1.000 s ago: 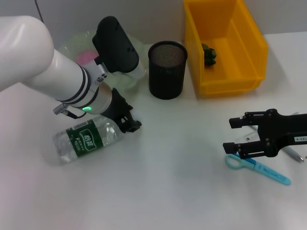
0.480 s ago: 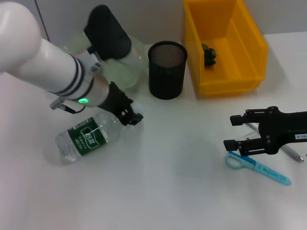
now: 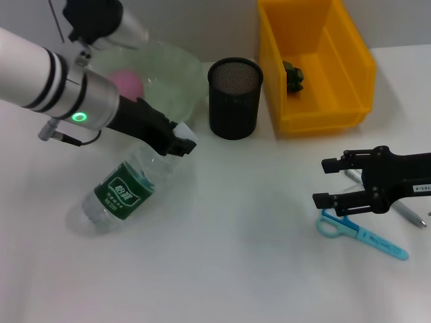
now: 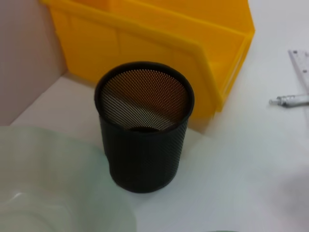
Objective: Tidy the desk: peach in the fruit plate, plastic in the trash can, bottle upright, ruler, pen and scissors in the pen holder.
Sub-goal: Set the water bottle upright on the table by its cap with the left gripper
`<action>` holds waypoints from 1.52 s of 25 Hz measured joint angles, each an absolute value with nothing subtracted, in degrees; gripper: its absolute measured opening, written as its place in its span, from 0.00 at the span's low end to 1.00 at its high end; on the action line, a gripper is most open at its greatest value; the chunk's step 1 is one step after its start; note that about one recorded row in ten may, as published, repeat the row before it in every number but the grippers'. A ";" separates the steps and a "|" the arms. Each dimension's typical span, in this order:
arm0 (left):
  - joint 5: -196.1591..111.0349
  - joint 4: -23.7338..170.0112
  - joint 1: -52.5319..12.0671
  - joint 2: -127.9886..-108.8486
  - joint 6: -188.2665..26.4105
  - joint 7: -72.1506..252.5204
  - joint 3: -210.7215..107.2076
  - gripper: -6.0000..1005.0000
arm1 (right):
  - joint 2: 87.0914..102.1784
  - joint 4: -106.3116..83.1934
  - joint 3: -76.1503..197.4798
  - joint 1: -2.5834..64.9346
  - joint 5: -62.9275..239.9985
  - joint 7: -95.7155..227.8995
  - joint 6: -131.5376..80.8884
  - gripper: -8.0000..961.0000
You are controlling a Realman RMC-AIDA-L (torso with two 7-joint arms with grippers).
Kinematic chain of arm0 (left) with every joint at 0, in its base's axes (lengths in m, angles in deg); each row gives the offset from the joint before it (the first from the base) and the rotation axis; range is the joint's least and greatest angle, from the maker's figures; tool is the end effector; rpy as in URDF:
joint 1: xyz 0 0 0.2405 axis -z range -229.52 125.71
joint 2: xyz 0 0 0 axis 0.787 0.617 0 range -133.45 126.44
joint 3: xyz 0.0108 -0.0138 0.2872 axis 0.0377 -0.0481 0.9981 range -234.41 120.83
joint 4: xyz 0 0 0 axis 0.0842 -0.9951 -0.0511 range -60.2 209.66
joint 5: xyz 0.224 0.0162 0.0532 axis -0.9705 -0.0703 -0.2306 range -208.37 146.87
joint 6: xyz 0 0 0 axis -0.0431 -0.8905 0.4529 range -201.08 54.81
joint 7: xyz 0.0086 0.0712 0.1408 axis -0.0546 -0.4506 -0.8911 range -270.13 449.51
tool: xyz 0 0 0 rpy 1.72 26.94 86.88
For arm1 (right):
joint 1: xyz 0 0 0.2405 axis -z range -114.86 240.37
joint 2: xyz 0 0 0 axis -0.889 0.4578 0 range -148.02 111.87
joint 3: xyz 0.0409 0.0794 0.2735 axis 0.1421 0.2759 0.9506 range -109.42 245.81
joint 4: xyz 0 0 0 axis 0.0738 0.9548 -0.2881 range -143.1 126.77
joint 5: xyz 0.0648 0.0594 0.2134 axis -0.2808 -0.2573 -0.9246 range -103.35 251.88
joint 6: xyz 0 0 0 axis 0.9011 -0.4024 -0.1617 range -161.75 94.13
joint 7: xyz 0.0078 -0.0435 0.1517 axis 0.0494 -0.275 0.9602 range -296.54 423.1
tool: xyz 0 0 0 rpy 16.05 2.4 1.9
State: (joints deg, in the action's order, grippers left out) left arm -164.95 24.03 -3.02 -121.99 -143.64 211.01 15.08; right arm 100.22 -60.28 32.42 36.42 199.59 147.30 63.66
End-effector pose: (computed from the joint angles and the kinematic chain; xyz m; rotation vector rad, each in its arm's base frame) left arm -0.1647 0.4612 -0.0679 -2.7864 -0.5522 0.1442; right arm 0.3170 0.3445 0.0220 -2.7753 0.6014 0.4426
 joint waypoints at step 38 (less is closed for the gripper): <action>-164.78 11.39 -8.95 -120.50 -157.55 209.50 1.31 0.46 | 100.22 -60.19 32.42 35.36 199.42 147.95 63.57 0.82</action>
State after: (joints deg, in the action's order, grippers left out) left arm -164.78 11.39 -8.95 -120.50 -157.55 209.50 1.31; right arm 100.22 -60.19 32.42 35.36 199.42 147.95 63.57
